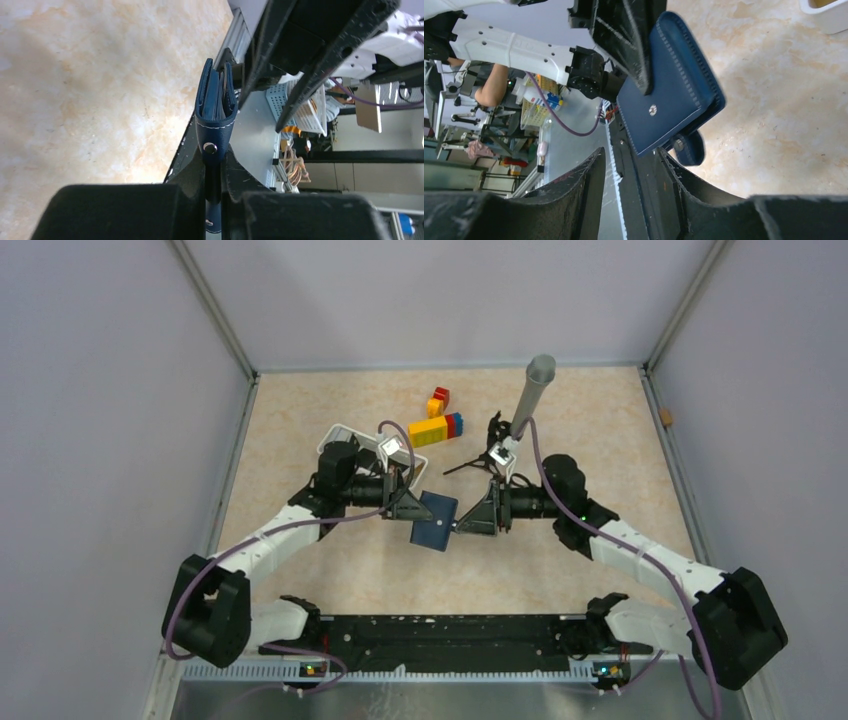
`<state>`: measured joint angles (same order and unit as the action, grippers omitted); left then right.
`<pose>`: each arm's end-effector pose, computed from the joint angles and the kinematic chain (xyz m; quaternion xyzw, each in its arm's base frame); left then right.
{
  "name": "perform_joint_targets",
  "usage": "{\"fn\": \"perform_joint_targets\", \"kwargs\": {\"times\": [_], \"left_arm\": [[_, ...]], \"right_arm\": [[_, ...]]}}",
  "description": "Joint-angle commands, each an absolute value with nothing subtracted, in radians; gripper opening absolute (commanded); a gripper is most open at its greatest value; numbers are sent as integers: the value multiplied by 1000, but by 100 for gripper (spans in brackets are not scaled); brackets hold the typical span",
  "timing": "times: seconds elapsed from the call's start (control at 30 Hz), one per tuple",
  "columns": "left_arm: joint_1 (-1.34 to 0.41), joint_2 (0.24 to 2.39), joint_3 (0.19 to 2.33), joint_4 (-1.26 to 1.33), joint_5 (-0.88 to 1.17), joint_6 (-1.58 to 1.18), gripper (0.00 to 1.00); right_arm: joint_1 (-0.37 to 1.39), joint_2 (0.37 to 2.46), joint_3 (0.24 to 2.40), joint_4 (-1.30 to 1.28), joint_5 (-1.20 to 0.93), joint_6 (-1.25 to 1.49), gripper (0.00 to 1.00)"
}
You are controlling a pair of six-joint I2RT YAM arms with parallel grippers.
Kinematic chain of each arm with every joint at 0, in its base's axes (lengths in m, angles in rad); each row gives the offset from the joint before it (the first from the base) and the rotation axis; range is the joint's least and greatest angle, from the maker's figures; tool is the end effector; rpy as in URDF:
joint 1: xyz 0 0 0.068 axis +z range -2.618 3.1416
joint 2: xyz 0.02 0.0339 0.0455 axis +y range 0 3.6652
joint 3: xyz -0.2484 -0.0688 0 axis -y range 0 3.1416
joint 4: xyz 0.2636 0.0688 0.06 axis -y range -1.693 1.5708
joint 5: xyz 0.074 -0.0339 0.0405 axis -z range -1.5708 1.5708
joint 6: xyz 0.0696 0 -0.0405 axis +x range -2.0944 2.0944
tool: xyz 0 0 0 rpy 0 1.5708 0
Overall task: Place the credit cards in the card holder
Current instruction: Close the card holder at the center of the board.
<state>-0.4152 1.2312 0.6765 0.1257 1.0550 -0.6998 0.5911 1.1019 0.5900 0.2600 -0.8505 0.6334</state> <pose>0.2423 -0.1730 0.2148 0.1662 0.7583 -0.6065 0.1721 0.2059 0.2012 0.2284 -0.2375 0.7251 0.5876 0.2694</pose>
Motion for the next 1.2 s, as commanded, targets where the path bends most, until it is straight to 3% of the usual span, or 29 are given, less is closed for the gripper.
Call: {"fn": "perform_joint_targets", "kwargs": {"times": [0.0,0.2,0.4,0.67,1.17], "left_arm": [[-397,1239,696,119,1023,-676,0],[-388,1243,692,125,1031,-681,0],[-387,1254,682,148,1066,-700,0],[-396,1261,675,167,1089,-716,0],[-395,1279,689,125,1075,-695,0]], "right_arm": [[606,1110,606,249,-894,593,39],[617,1116,603,196,-811,552,37],[607,1087,617,186,-660,535,45],[595,1138,639,243,-716,531,49],[638,1182,645,279,-873,516,32]]}}
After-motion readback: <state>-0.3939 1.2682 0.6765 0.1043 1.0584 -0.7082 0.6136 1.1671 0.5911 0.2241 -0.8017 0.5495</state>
